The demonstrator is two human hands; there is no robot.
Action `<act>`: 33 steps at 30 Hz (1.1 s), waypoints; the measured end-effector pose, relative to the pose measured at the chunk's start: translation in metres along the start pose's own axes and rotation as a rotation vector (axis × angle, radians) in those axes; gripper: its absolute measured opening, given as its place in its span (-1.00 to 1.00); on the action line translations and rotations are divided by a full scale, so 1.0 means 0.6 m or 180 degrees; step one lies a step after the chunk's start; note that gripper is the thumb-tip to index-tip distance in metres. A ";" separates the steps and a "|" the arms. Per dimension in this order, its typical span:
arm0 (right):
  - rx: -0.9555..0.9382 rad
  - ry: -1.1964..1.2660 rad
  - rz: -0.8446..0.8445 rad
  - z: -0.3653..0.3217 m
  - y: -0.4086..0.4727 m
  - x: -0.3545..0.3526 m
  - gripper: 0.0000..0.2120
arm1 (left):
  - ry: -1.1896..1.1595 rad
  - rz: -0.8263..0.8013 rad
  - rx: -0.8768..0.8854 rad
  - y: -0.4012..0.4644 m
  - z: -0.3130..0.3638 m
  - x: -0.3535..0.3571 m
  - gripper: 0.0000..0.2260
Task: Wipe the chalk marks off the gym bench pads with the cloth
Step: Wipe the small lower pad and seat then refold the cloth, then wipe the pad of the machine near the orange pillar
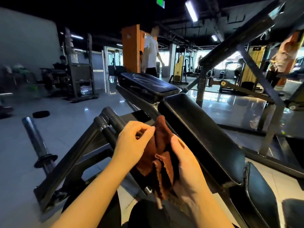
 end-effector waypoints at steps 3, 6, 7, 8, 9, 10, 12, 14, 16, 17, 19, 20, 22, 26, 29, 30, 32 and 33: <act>-0.0151 -0.0232 0.0243 -0.005 0.011 -0.012 -0.64 | -0.0281 -0.0252 -0.0238 0.000 -0.022 0.009 -0.86; 0.0048 -0.0020 0.0222 0.009 0.021 0.003 -0.51 | -0.0751 -0.0317 -0.0450 0.004 -0.035 0.006 -0.91; 0.0073 0.0179 0.0216 0.011 0.030 0.008 -0.45 | -0.0823 -0.0304 -0.0457 0.009 -0.038 0.002 -0.91; 0.0065 0.0337 0.0247 0.011 0.040 0.014 -0.44 | -0.0863 -0.0294 -0.0441 0.017 -0.040 -0.002 -0.92; 0.0030 0.0352 0.0316 0.011 0.052 0.016 -0.49 | -0.0875 -0.0308 -0.0396 0.026 -0.041 -0.006 -0.93; -0.0026 0.0186 0.0388 0.010 0.065 0.017 -0.58 | -0.0830 -0.0338 -0.0287 0.036 -0.039 -0.011 -0.93; -0.0151 -0.0419 0.0481 0.007 0.092 0.018 -0.73 | -0.0575 -0.0413 0.0102 0.055 -0.029 -0.022 -0.93; -0.0196 -0.0930 0.0236 0.007 0.113 0.038 -0.69 | -0.0328 -0.0441 0.0345 0.065 -0.022 -0.036 -0.91; -0.0453 -0.1458 0.0078 -0.008 0.124 0.063 -0.71 | -0.0204 -0.0344 0.0419 0.076 -0.021 -0.058 -0.91; -0.0726 -0.1749 0.0153 -0.024 0.131 0.070 -0.78 | -0.0163 -0.0261 0.0438 0.084 -0.022 -0.071 -0.90; -0.1248 -0.2174 0.0462 -0.062 0.145 0.068 -0.87 | -0.0121 -0.0142 0.0441 0.109 -0.028 -0.094 -0.87; -0.1482 -0.2344 0.0619 -0.081 0.152 0.062 -0.83 | -0.0084 -0.0085 0.0421 0.125 -0.033 -0.104 -0.87; -0.2125 -0.2786 0.0931 -0.135 0.166 0.053 -0.79 | 0.0043 0.0030 0.0438 0.159 -0.038 -0.119 -0.89; -0.3496 -0.3876 0.1431 -0.238 0.197 0.098 -0.75 | 0.0152 -0.0154 0.0651 0.226 -0.024 -0.080 -0.88; -0.4029 -0.4364 0.1479 -0.298 0.289 0.148 -0.78 | -0.0063 -0.0117 0.0384 0.292 -0.045 -0.021 -0.87; -0.3810 -0.4584 0.1331 -0.301 0.339 0.160 -0.72 | -0.0087 -0.0065 0.0244 0.313 -0.060 -0.007 -0.87; -0.2879 -0.4997 0.0876 -0.267 0.446 0.157 -0.53 | 0.0051 0.0005 -0.0008 0.347 -0.098 0.005 -0.85; -0.2411 -0.5183 0.0720 -0.240 0.485 0.146 -0.49 | 0.0237 -0.0018 -0.0066 0.360 -0.116 0.004 -0.84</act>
Point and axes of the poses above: each hand's wrist, its own y-axis towards the middle knuckle, its own x-axis out of the palm, z = x × y, the point moved 10 cm from there along y, towards the middle knuckle, and after that the axes turned 6 degrees about z, right-handed, at the moved point
